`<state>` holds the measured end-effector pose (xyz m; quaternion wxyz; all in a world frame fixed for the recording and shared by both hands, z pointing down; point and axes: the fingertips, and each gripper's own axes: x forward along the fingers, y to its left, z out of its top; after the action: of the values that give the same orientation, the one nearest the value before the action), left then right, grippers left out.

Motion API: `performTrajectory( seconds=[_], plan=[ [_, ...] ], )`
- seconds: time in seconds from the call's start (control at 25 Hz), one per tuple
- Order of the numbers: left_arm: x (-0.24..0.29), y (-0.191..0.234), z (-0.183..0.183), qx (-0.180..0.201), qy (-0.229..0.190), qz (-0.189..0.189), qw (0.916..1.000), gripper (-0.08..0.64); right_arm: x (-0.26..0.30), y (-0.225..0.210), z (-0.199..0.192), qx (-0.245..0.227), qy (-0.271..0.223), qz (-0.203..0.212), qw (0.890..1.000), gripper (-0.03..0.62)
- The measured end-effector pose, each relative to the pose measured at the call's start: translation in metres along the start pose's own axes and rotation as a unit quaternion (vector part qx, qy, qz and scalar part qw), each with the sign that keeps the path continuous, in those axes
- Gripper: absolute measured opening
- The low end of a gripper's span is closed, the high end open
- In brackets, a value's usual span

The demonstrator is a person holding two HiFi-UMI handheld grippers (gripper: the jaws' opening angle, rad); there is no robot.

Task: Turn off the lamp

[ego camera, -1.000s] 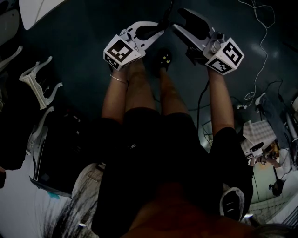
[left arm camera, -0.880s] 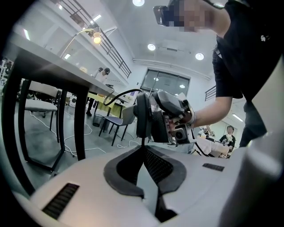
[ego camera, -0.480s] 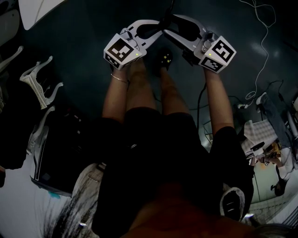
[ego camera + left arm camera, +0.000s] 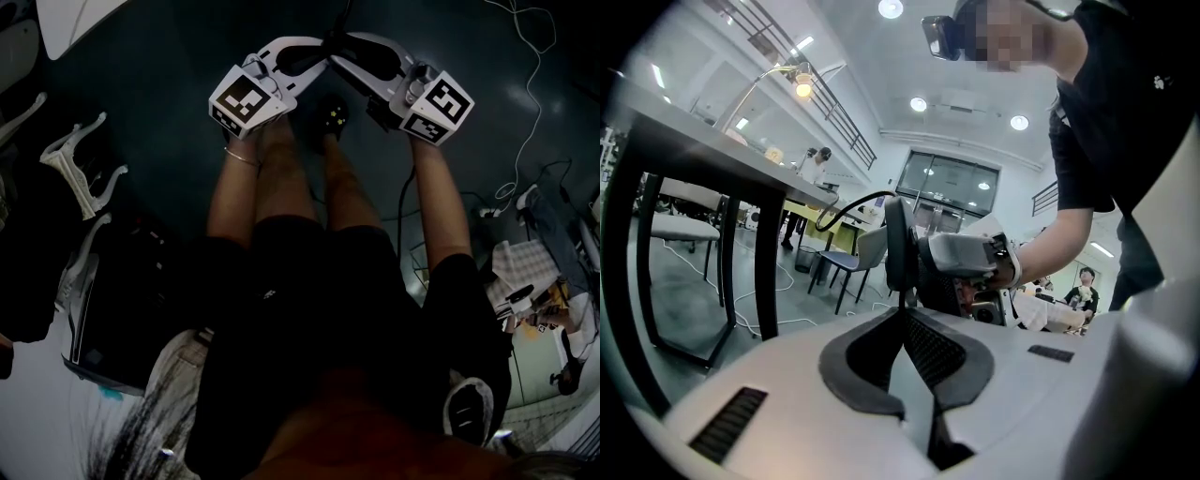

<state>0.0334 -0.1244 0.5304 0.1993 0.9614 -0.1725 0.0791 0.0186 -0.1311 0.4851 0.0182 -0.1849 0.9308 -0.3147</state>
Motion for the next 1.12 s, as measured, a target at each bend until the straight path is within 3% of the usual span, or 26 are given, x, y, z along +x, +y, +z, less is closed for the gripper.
performTrajectory(
  seconds=[1.12],
  plan=[
    [0.0015,-0.0005,-0.0038,-0.007,0.002,-0.005,1.0000,0.015,0.0001,-0.0058,-0.0031,-0.004,0.005,-0.011,1.000,0.070]
  ],
)
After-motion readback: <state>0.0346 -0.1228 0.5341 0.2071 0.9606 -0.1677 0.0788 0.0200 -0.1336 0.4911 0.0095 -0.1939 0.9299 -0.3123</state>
